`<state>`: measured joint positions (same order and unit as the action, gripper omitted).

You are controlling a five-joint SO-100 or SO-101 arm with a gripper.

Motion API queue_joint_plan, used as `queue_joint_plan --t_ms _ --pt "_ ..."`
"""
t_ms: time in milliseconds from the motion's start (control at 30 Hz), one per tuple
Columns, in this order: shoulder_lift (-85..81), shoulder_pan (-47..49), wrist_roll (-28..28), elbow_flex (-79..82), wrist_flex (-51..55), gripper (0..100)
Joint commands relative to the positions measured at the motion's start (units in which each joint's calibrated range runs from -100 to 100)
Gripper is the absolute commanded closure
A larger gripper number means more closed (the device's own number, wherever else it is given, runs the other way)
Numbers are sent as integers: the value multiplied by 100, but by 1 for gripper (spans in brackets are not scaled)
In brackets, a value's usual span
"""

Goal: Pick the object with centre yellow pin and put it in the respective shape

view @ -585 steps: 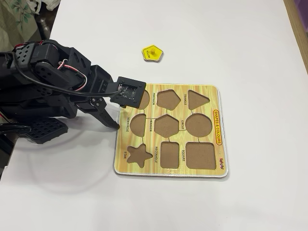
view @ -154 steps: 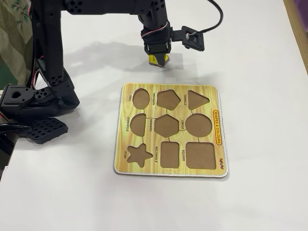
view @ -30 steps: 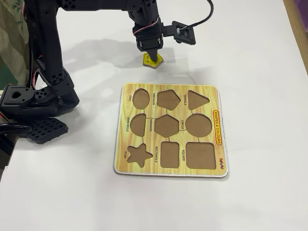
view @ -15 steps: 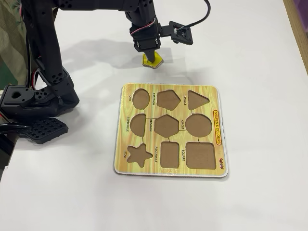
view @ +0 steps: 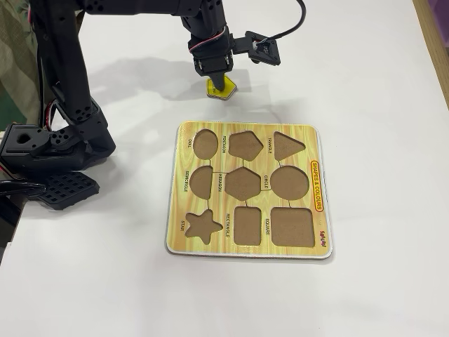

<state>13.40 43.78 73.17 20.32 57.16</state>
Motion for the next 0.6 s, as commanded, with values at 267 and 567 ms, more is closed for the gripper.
queue_joint_plan --t_ms 267,567 --pt "-311 -345 16 45 101 99" --pt "-1039 -1390 -272 513 93 99"
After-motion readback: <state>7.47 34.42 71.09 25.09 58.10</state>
